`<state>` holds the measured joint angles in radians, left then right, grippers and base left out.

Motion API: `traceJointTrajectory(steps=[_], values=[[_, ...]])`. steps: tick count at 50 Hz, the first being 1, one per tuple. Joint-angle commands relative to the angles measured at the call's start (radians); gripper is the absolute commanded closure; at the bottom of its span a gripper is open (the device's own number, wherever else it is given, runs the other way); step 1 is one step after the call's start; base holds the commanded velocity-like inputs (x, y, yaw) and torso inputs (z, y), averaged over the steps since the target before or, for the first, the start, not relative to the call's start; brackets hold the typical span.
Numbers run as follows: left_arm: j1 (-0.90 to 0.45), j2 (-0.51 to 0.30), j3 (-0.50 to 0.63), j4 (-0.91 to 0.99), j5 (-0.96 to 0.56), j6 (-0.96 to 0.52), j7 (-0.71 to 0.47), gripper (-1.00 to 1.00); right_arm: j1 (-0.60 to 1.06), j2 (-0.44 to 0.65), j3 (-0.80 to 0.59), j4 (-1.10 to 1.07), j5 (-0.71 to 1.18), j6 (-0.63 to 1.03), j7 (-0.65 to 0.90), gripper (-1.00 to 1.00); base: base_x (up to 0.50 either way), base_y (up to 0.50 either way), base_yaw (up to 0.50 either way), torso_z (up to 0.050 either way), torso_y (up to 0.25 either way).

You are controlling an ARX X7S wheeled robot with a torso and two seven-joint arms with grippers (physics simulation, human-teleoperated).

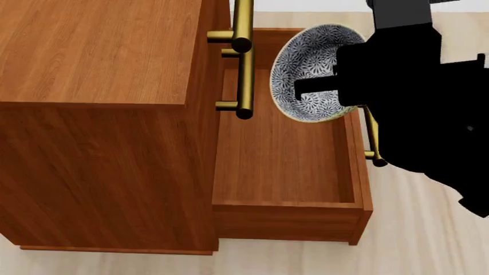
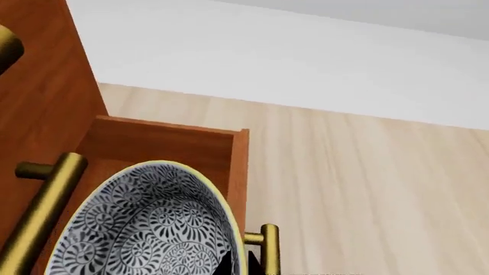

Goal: Put the bowl in the bottom drawer of the cabinet.

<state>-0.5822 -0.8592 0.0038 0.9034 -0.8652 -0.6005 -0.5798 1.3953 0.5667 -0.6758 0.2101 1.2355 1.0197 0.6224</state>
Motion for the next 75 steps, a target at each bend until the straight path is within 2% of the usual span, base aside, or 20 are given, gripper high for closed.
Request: traceJointTrajectory(steps=[1,75], values=[[0.004,0.000,0.006,-0.004,0.008,0.007,0.001,-1.00,0.002,-0.008,-0.021,0.023,-0.040,-0.010,-0.038,1.00,0.00,0.00,0.00,0.000,0.000],[0.011,-0.011,0.026,-0.015,0.014,0.029,-0.005,-1.00,-0.076,-0.050,-0.100,0.062,-0.074,-0.050,-0.139,1.00,0.00,0.00,0.00,0.000,0.000]])
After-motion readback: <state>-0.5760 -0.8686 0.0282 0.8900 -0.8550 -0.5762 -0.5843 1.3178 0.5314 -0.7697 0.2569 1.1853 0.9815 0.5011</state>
